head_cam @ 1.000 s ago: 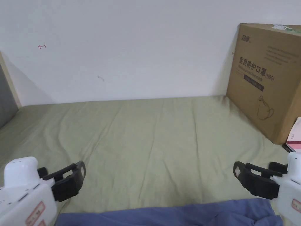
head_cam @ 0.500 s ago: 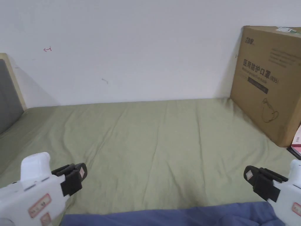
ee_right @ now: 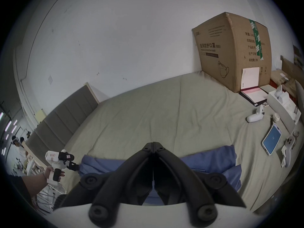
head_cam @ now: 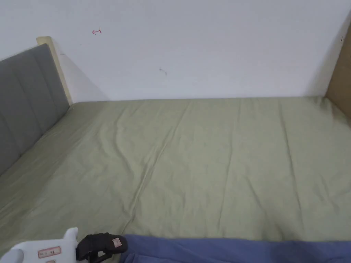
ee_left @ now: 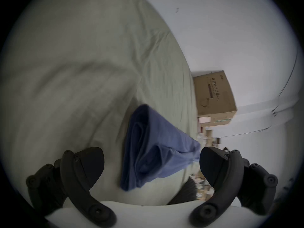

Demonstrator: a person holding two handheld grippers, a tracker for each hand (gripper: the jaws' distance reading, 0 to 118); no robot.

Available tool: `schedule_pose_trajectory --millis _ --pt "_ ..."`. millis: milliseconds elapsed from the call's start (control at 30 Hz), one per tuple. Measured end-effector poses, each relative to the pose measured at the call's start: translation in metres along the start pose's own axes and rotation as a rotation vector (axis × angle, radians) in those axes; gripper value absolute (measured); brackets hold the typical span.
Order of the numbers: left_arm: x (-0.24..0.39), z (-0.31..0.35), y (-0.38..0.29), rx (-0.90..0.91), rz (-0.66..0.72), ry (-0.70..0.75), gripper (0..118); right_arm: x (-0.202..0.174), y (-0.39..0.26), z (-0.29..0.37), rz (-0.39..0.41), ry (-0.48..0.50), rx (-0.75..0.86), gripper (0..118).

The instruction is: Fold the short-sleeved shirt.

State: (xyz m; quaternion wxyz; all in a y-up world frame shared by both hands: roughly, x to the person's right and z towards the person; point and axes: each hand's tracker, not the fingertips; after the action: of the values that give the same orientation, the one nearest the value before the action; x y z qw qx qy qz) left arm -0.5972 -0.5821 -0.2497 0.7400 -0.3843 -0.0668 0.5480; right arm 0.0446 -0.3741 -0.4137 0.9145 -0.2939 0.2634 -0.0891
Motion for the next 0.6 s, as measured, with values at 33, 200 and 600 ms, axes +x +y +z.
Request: schedule_pose_trajectory --millis 33,200,600 --pt "0.030 -0.009 -0.030 -0.027 0.029 -0.058 118 -0.002 -0.001 -0.002 0.003 -0.003 -0.008 0" --pt "0.059 -0.019 -0.045 -0.038 0.163 -0.423 118 -0.014 -0.004 -0.011 -0.008 -0.014 -0.067 0" --pt "0.056 -0.054 -0.027 0.096 -0.204 0.170 7 -0.019 -0.002 -0.020 -0.053 0.002 -0.105 0"
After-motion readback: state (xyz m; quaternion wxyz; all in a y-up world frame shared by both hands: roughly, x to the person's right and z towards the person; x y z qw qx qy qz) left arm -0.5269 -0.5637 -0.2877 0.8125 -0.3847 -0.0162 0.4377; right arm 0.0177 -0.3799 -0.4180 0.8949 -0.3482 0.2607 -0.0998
